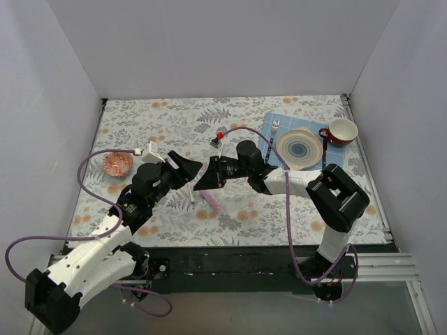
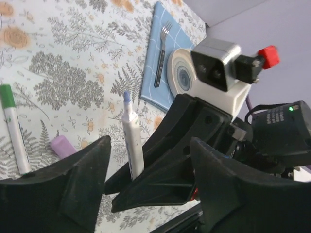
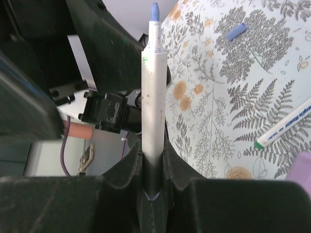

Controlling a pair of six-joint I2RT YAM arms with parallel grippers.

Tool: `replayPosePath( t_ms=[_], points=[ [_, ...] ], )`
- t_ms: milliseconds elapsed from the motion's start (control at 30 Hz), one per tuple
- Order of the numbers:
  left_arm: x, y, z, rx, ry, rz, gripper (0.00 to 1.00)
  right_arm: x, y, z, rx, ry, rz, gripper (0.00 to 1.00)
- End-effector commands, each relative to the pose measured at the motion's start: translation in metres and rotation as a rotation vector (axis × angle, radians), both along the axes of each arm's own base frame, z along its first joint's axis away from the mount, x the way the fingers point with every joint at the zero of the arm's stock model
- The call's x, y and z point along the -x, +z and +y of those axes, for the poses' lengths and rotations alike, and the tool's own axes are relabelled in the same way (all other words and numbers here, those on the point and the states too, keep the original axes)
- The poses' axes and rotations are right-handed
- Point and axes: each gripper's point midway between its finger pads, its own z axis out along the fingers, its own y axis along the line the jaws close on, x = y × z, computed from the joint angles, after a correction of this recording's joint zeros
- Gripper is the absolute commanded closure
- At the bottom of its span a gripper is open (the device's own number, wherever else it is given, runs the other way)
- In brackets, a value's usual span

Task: Insert the pens into the pen caps

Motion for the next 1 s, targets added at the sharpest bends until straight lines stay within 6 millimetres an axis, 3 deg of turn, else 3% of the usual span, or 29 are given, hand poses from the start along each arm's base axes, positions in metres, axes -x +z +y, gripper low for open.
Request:
replayPosePath(
  t_ms=[0, 167, 300, 400, 467, 533, 633, 800, 900, 967],
  points=[
    [-0.001, 0.038, 0.004, -0.030, -0.016, -0.165, 0.32, 0.018, 0.027, -0.009, -0.086, 0.065, -0.093, 0.99],
    [-0.004, 0.033, -0.006, -0.058, -0.069, -0.154, 0.34, 0.024, 0.034, -0.015, -0.107, 0.065, -0.118, 0.99],
    [0.001, 0.030, -0.017, -0.048, -0.134, -0.165, 0.49, 0.027, 0.037, -0.016, -0.114, 0.075, -0.118, 0.99],
    [0.001, 0.037, -0.017, -0.025, -0.134, -0.198, 0.65, 0.027, 0.039, -0.017, -0.117, 0.072, -0.116, 0.99],
    [0.005, 0.040, -0.022, -0.009, -0.165, -0.204, 0.86, 0.027, 0.040, -0.017, -0.117, 0.072, -0.112, 0.99],
    [0.007, 0.040, -0.021, 0.008, -0.163, -0.197, 1.00, 0.026, 0.041, -0.017, -0.118, 0.061, -0.110, 0.89],
    [0.010, 0.038, -0.023, 0.037, -0.167, -0.186, 1.00, 0.024, 0.046, -0.016, -0.128, 0.048, -0.109, 0.73],
    [0.011, 0.035, -0.023, 0.063, -0.163, -0.177, 1.00, 0.024, 0.054, -0.012, -0.152, 0.043, -0.084, 0.64],
    [0.010, 0.034, -0.022, 0.065, -0.154, -0.178, 1.00, 0.028, 0.057, -0.008, -0.169, 0.057, -0.085, 0.69],
    [0.010, 0.033, -0.023, 0.064, -0.160, -0.180, 1.00, 0.030, 0.059, -0.009, -0.182, 0.056, -0.091, 0.84]
  ],
)
